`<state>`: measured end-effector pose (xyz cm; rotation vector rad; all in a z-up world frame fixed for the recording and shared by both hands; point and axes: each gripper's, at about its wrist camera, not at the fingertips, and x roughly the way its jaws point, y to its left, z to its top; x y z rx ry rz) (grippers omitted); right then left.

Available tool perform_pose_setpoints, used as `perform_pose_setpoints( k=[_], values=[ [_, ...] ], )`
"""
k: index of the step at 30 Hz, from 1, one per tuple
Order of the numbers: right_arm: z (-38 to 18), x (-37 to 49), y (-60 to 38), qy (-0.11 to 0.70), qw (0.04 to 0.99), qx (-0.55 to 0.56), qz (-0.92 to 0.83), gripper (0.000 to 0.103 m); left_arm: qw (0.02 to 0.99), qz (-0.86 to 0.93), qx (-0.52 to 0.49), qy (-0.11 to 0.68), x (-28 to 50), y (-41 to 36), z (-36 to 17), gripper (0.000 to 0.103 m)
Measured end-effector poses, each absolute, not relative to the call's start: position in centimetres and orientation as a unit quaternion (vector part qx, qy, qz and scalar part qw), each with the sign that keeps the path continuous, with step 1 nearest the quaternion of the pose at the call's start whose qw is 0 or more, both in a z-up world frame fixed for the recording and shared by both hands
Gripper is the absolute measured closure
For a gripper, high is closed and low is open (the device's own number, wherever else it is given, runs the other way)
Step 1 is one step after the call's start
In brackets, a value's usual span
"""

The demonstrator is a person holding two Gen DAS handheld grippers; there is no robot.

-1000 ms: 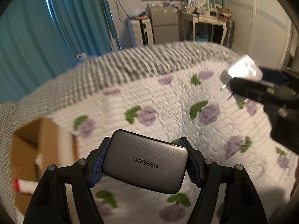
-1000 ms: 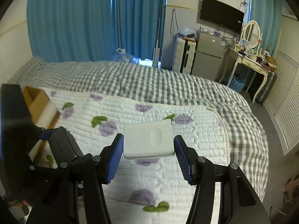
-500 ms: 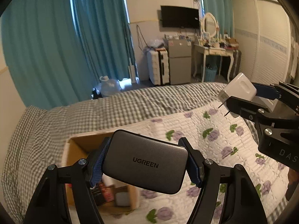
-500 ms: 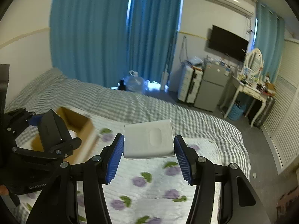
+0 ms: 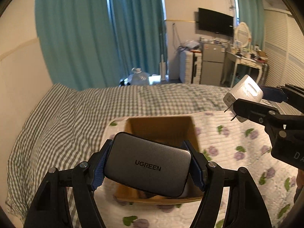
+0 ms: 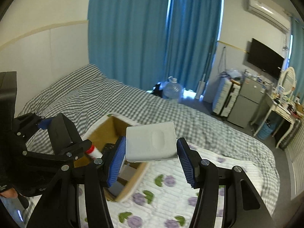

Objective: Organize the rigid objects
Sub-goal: 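Carry the power bank and white square item over the cardboard box with both tools, then lower both items into the box and open both tools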

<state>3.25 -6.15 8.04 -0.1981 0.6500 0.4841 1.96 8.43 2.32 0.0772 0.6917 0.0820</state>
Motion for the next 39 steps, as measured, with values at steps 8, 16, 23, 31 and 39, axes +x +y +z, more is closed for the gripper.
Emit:
perform_pose_setpoints(
  k=[8, 16, 23, 31, 39],
  values=[
    [3.0, 7.2, -1.2, 0.337, 0.903, -0.099, 0.245, 0.048, 0.938, 0.051, 0.018, 0.343, 5.8, 11.3, -2.1, 0.029],
    [-0.9, 11.9, 1.2, 0.352, 0.902, -0.100, 0.229, 0.048, 0.930, 0.054, 0.030, 0.362, 9.7, 12.6, -5.7, 0.029],
    [-3.4, 15.1, 2.4, 0.363, 0.900, -0.101, 0.220, 0.048, 0.922, 0.030, 0.043, 0.384, 12.3, 12.2, -7.0, 0.029],
    [-6.6, 16.9, 3.3, 0.413, 0.883, -0.122, 0.185, 0.048, 0.907, 0.012, 0.057, 0.418, 13.5, 10.7, -9.1, 0.029],
    [-8.1, 16.7, 3.9, 0.420, 0.880, -0.143, 0.172, 0.048, 0.897, 0.003, 0.040, 0.440, 13.9, 11.1, -9.8, 0.028]
  ],
)
